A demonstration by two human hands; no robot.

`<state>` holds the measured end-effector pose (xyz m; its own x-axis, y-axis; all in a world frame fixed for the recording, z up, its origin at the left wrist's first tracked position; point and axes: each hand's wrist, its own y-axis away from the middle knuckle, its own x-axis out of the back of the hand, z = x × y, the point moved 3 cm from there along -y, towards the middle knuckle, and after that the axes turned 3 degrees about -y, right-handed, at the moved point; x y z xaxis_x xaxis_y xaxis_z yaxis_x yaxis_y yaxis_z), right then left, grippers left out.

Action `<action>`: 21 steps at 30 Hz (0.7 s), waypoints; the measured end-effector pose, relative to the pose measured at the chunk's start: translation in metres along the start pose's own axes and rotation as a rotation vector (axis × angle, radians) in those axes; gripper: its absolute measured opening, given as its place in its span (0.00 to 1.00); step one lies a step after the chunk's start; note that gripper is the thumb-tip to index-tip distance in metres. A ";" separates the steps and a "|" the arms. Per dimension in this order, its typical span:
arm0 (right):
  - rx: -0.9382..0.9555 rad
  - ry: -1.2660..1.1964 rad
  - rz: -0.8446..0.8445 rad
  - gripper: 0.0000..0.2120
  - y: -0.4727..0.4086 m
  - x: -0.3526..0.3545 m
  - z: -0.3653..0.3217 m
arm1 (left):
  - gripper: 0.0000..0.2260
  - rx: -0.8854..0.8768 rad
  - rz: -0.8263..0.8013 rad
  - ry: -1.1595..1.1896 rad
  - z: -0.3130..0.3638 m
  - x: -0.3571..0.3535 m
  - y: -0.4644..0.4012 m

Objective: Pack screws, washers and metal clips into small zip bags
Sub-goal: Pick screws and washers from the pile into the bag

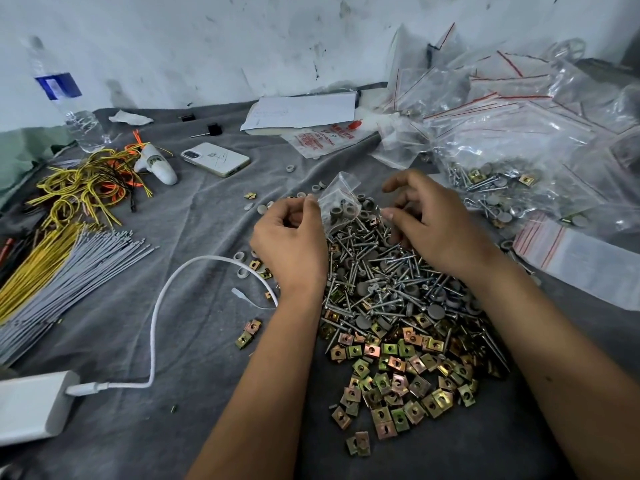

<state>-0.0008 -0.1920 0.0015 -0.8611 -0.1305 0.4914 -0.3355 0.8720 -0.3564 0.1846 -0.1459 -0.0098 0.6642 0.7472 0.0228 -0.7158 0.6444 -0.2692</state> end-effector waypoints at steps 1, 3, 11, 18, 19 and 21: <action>-0.007 -0.087 -0.003 0.10 0.001 0.000 0.000 | 0.10 -0.012 -0.002 -0.003 0.000 0.000 0.000; 0.000 -0.175 -0.010 0.10 0.001 0.001 0.000 | 0.10 -0.049 -0.012 -0.015 0.001 -0.001 0.001; 0.173 -0.363 0.153 0.07 0.003 0.007 -0.015 | 0.04 -0.353 -0.092 -0.198 0.007 -0.004 0.008; 0.267 -0.169 0.135 0.10 0.006 -0.004 -0.023 | 0.04 -0.352 -0.114 -0.177 0.003 -0.007 0.007; 0.284 -0.121 0.147 0.10 0.006 -0.005 -0.024 | 0.04 -0.348 -0.115 -0.173 0.003 -0.007 0.006; 0.314 -0.037 0.181 0.09 0.005 -0.004 -0.026 | 0.04 -0.345 -0.119 -0.173 0.003 -0.007 0.006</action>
<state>0.0110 -0.1744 0.0181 -0.9287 -0.0092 0.3707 -0.2721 0.6961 -0.6644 0.1750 -0.1464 -0.0088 0.6711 0.7058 0.2268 -0.5020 0.6578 -0.5616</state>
